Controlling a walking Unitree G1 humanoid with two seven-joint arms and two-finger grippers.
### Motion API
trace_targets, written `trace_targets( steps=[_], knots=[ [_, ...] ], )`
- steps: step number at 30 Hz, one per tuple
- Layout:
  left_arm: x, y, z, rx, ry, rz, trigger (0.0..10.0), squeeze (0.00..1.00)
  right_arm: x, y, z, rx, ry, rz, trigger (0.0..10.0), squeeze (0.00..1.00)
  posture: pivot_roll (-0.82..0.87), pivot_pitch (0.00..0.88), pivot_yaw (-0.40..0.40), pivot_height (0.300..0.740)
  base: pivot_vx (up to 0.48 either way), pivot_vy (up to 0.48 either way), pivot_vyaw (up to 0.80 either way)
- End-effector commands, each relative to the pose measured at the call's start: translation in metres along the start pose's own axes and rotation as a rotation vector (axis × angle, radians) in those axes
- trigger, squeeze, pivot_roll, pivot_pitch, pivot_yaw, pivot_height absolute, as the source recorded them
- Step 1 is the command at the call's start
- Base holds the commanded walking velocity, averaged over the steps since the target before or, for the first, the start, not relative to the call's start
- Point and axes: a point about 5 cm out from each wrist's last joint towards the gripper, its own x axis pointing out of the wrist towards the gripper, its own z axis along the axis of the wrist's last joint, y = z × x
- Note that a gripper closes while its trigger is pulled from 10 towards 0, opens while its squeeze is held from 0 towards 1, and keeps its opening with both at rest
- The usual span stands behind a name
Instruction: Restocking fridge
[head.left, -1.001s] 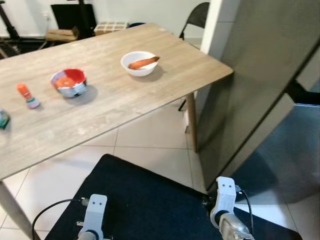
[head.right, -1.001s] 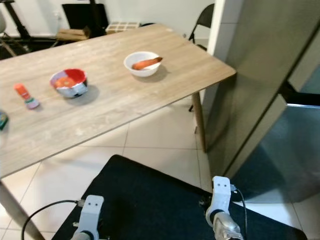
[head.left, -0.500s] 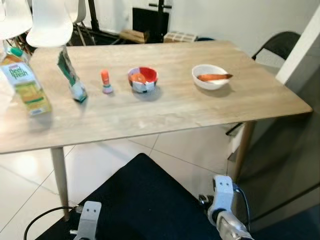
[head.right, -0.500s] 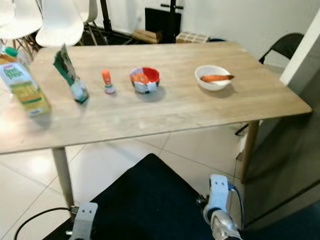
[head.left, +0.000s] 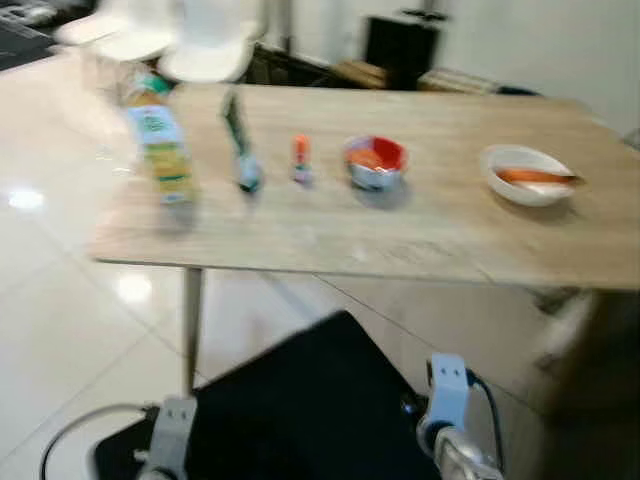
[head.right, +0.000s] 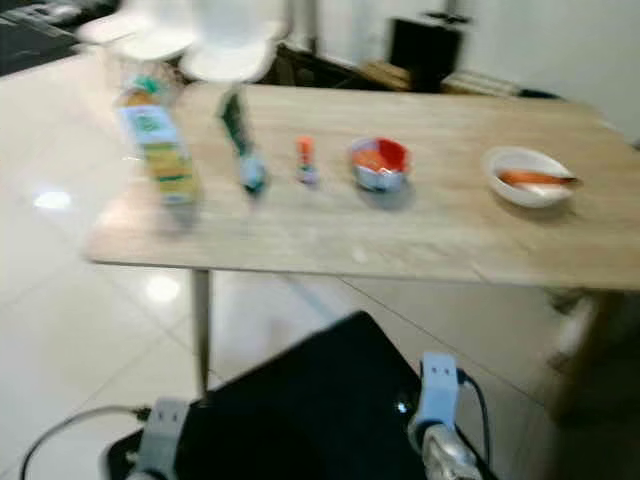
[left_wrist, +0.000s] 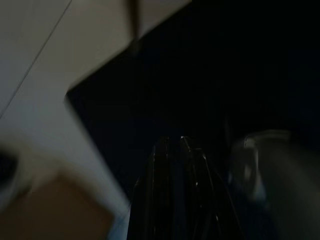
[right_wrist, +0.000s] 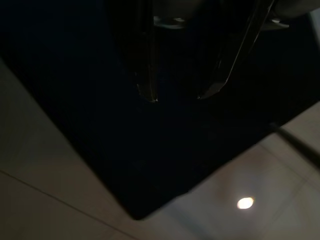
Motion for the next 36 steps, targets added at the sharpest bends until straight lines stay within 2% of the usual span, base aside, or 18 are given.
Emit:
trace_targets(
  steps=[1,9,28,32,36],
  knots=[
    [0.0,-0.004,-0.002,0.001,0.005,-0.014,10.0,0.0,-0.002,-0.003,-0.006,0.018,0.021,-0.013,10.0,0.0,-0.05,0.108,-0.042,0.74,0.0,0.0,0.54],
    [0.002,-0.014,0.004,-0.007,-0.004,-0.026,10.0,0.0,-0.002,-0.006,-0.006,0.035,0.031,-0.031,10.0,0.0,-0.06,0.11,-0.045,0.74,0.0,0.0,0.0],
    [0.002,-0.01,0.003,-0.075,0.0,-0.008,10.0,0.0,-0.002,-0.008,-0.005,0.025,0.031,-0.033,10.0,0.0,-0.06,0.11,-0.052,0.74,0.0,0.0,0.0],
    [0.002,-0.012,0.003,-0.08,0.001,-0.009,10.0,0.0,-0.002,-0.008,-0.005,0.024,0.031,-0.032,10.0,0.0,-0.06,0.11,-0.052,0.74,0.0,0.447,0.0],
    [0.005,-0.024,0.009,-0.069,-0.004,-0.022,10.0,0.0,-0.003,-0.008,-0.005,0.021,0.032,-0.032,10.0,0.0,-0.06,0.11,-0.055,0.74,0.0,0.36,0.0]
  ],
)
